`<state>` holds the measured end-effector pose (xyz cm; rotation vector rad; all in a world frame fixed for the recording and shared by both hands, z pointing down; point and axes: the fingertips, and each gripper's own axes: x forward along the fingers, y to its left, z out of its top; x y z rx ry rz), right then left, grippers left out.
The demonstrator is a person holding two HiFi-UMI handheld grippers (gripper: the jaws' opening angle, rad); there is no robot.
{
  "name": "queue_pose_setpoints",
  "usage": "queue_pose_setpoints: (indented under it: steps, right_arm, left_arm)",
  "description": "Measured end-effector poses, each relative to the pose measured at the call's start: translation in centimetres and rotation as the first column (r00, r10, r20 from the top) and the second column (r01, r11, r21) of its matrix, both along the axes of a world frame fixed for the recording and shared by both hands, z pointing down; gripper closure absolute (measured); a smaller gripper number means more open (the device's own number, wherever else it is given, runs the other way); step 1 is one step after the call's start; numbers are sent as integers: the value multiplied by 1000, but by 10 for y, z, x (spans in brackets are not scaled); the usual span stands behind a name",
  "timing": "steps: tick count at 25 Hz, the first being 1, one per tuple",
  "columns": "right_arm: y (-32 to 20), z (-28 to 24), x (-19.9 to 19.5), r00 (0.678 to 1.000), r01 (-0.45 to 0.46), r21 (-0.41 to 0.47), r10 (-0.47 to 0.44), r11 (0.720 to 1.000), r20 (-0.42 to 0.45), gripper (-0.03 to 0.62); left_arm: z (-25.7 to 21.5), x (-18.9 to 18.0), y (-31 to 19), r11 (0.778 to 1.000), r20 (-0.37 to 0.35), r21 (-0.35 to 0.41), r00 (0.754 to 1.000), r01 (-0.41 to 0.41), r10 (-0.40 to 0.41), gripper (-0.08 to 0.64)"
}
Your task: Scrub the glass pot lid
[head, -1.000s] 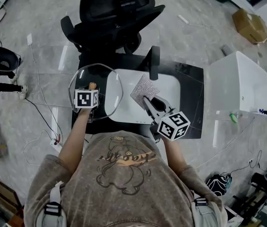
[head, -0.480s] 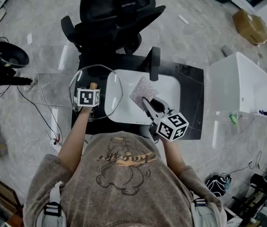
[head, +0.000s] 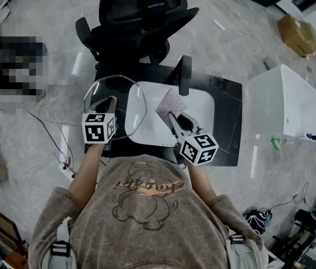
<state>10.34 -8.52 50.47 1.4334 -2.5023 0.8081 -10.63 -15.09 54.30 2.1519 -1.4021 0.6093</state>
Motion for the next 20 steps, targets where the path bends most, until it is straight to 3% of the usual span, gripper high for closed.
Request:
queue_pose_setpoints:
  steps: [4,7,20]
  right_arm:
    - [-3,-1,-4,999,-20,6,21,1000,-50,509]
    - [-6,-2,-6,997,-31,16,32,999,-73,509]
    - [-4,-12,-8,993,-41,41,45,998,-105,509]
  left_arm:
    - [-49,3,12,991,-42,135,999,-9,14,541]
    - [-62,5,17,982,-45,188,999,-16,25,541]
    - [-47,11,30,990,-62,140,997,-33,42,540]
